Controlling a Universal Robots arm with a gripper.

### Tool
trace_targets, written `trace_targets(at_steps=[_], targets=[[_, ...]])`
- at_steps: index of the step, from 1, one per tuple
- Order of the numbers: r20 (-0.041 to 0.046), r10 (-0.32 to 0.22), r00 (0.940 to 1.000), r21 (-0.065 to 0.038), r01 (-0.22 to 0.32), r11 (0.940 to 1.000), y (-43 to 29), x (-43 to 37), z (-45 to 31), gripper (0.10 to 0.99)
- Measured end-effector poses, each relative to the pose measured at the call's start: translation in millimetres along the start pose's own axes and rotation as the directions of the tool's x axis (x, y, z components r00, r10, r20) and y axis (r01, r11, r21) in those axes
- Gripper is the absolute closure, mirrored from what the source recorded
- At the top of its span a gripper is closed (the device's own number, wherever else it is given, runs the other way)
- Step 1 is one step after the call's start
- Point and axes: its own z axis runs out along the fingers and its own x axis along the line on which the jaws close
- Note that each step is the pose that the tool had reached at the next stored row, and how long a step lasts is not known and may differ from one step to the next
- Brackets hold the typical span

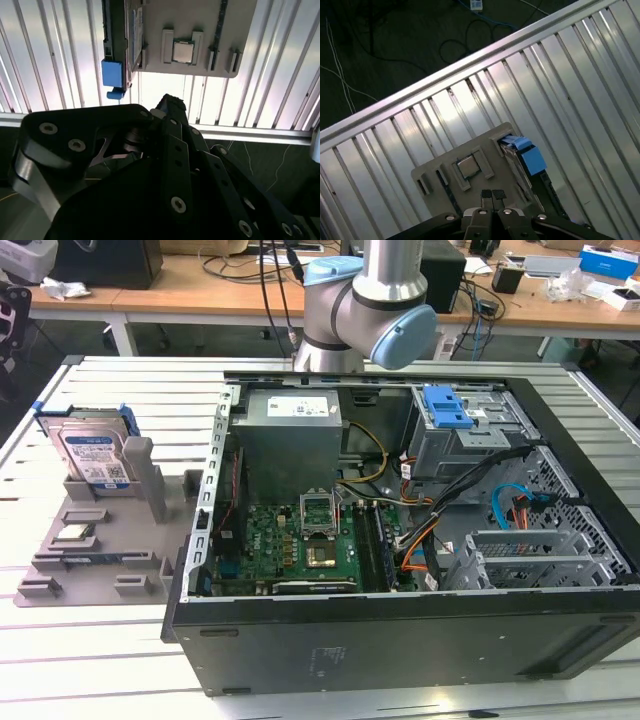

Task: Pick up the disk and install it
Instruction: 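Pick up the disk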

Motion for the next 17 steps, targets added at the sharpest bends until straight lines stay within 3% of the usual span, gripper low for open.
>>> trace_targets(at_steps=[4,5,7,11,12,14,15,17], targets=[[-0.0046,-0.105,0.9945,-0.003,0.105,0.9945,0.0,0.0,0.0,0.980],[-0.0065,-0.149,0.9888,-0.004,0.149,0.9888,0.0,0.0,0.0,0.980],[-0.0081,-0.188,0.9821,-0.005,0.188,0.9821,0.0,0.0,0.0,0.980],[-0.0113,-0.269,0.9631,-0.008,0.269,0.9631,0.0,0.0,0.0,0.980],[-0.0129,-0.310,0.9508,-0.009,0.309,0.9509,0.0,0.0,0.0,0.980],[-0.0144,-0.350,0.9366,-0.011,0.350,0.9367,0.0,0.0,0.0,0.980],[-0.0155,-0.382,0.9242,-0.012,0.381,0.9243,0.0,0.0,0.0,0.980],[-0.0167,-0.418,0.9081,-0.014,0.418,0.9082,0.0,0.0,0.0,0.980]])
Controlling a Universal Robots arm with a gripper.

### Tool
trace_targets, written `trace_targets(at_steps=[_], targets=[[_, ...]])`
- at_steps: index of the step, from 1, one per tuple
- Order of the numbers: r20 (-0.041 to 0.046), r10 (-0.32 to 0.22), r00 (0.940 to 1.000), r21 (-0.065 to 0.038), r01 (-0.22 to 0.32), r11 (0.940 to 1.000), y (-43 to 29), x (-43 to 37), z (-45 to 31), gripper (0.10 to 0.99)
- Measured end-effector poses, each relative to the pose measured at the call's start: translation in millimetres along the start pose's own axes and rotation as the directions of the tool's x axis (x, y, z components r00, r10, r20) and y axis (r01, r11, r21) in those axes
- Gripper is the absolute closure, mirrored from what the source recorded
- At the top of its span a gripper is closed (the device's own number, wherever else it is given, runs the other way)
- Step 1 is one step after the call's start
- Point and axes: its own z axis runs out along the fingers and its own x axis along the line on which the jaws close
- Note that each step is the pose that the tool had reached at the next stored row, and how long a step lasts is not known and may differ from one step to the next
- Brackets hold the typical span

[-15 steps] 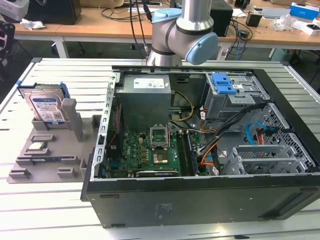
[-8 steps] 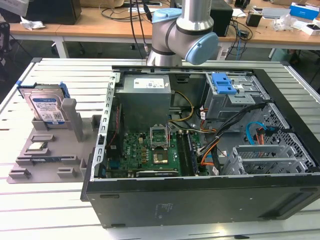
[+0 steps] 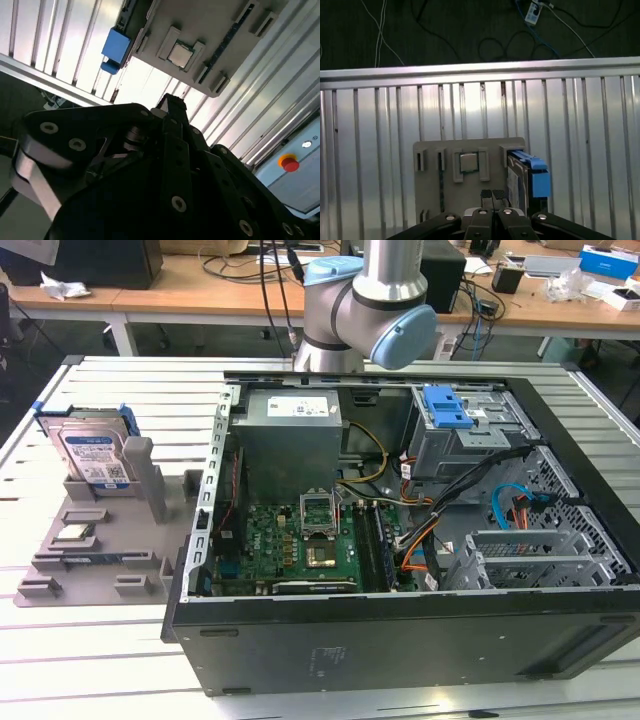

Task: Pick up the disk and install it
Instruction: 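Pick up the disk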

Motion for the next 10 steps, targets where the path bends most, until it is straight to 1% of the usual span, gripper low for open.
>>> trace_targets(at_steps=[3,10], targets=[[-0.0025,-0.056,0.9984,-0.001,0.056,0.9984,0.0,0.0,-0.1,0.980],[-0.0026,-0.058,0.9983,-0.001,0.058,0.9983,0.0,0.0,0.0,0.980]])
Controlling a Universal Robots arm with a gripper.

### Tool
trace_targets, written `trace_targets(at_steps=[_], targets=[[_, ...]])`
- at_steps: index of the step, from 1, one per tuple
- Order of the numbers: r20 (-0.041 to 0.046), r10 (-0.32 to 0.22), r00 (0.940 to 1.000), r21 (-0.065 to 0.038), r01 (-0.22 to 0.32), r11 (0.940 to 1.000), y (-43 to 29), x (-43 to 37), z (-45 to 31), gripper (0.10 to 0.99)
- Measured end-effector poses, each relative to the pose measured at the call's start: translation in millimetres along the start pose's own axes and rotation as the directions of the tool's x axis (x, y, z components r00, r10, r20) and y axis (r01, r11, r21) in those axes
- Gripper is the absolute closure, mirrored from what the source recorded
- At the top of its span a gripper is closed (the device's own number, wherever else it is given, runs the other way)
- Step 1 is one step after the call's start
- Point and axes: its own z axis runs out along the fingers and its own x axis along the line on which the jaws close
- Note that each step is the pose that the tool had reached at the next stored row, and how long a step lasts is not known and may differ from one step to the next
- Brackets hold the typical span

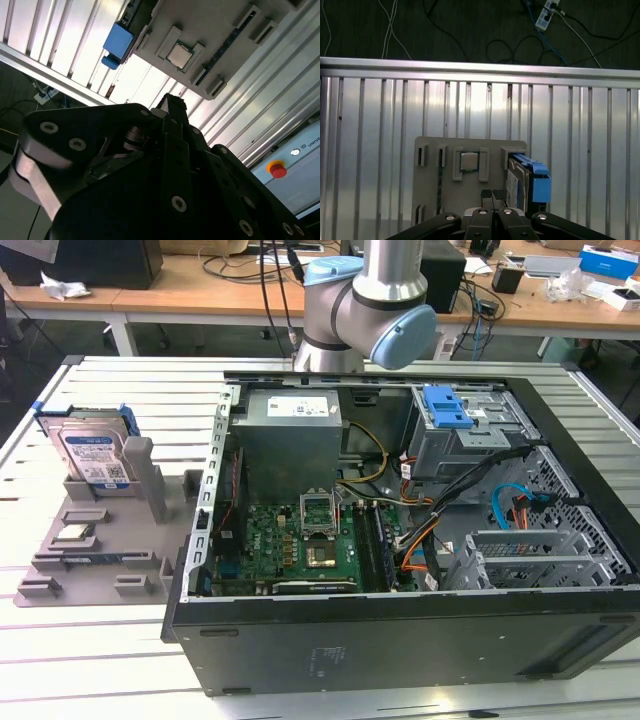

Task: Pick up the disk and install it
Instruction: 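Pick up the disk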

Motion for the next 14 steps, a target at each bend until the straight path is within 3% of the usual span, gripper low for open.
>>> trace_targets(at_steps=[6,9,10,11,12,13,14], targets=[[0.0000,-0.001,1.0000,0.000,0.001,1.0000,0.0,0.0,0.0,0.973],[0.0000,-0.001,1.0000,0.000,0.001,1.0000,0.0,0.0,0.0,0.792],[0.0000,-0.001,1.0000,0.000,0.001,1.0000,0.0,0.0,0.0,0.792],[0.0000,-0.001,1.0000,0.000,0.001,1.0000,0.0,0.0,0.0,0.671],[0.0000,-0.001,1.0000,0.000,0.001,1.0000,0.0,0.0,0.0,0.612],[0.0000,-0.001,1.0000,0.000,0.001,1.0000,0.0,0.0,0.0,0.612],[-0.0001,-0.001,1.0000,0.000,0.001,1.0000,0.0,0.0,0.0,0.549]])
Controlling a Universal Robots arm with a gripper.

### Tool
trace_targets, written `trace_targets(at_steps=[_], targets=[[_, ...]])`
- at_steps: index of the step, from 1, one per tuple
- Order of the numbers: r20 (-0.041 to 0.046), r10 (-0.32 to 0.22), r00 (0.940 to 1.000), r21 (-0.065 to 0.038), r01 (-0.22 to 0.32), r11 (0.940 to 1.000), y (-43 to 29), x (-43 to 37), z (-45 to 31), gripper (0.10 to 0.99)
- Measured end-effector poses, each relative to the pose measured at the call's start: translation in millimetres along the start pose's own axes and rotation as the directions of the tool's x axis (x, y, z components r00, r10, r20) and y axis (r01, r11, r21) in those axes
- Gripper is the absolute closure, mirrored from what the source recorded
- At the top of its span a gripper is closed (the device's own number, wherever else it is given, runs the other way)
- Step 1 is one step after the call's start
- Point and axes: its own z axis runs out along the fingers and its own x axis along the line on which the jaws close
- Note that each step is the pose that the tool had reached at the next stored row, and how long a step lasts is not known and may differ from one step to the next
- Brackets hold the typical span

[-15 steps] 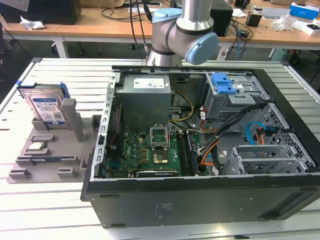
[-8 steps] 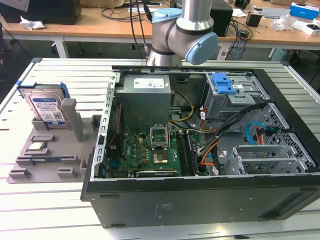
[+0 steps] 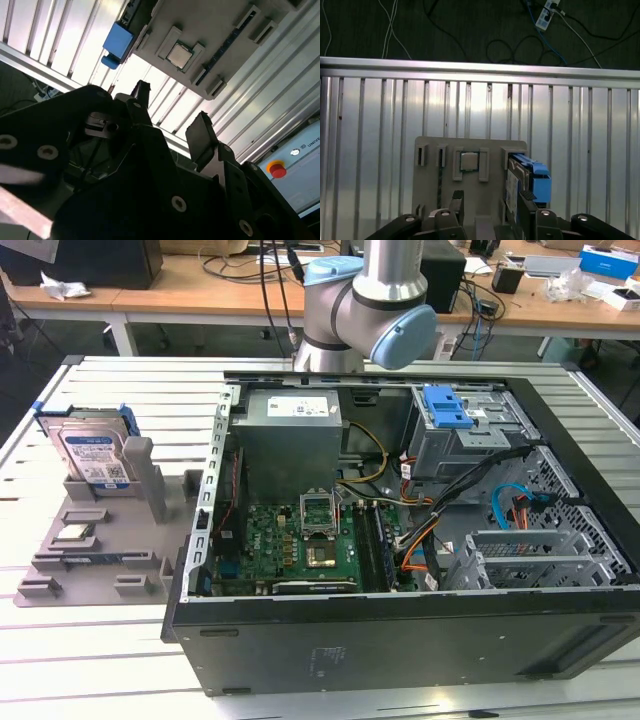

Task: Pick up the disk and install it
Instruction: 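Pick up the disk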

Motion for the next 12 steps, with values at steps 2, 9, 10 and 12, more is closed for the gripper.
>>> trace_targets(at_steps=[2,9,10,12], targets=[[0.0000,0.000,1.0000,0.000,0.000,1.0000,0.0,0.0,0.0,0.486],[0.0000,0.000,1.0000,0.000,0.000,1.0000,-0.8,-11.2,0.3,0.486],[0.0001,0.000,1.0000,0.000,0.000,1.0000,-0.9,-12.0,0.4,0.486],[0.0000,0.000,1.0000,0.000,0.000,1.0000,-1.0,-13.6,0.5,0.486]])
